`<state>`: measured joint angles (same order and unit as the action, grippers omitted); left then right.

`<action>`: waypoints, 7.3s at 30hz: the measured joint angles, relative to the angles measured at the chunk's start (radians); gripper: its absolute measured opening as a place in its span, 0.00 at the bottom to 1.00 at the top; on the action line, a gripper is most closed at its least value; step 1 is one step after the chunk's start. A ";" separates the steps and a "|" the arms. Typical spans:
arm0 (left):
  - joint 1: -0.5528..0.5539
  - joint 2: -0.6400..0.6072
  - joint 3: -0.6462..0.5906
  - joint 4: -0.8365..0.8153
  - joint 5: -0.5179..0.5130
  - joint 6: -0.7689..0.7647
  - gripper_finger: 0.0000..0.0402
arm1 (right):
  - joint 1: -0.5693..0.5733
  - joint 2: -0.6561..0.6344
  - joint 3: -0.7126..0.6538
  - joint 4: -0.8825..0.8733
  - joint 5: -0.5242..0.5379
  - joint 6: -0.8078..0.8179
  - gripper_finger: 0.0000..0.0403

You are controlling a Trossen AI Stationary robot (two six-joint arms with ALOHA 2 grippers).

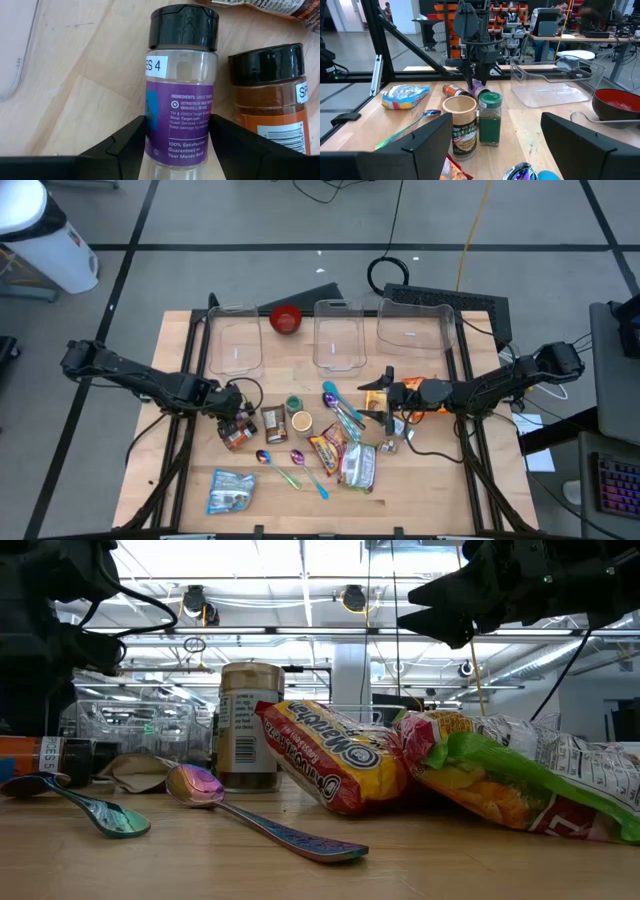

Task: Pick & Place Food Item
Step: Put the violet seasoning bottle into the left transparent bin

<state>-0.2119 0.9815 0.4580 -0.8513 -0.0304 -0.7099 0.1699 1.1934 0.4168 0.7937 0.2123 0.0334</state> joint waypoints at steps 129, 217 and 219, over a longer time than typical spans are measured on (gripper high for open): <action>0.273 0.579 0.415 1.568 0.329 0.802 0.45 | -0.053 0.511 0.224 0.615 -0.005 -0.017 0.66; 0.311 0.668 1.249 0.120 0.206 0.936 0.62 | -0.072 0.510 0.226 0.489 0.004 0.093 0.49; 0.315 0.668 1.249 0.120 0.209 0.926 0.62 | -0.072 0.510 0.226 0.488 0.004 0.093 0.49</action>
<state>0.1035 1.6497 1.7065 -0.7311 0.1783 0.2163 0.0982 1.7031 0.6430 1.2822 0.2167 0.1265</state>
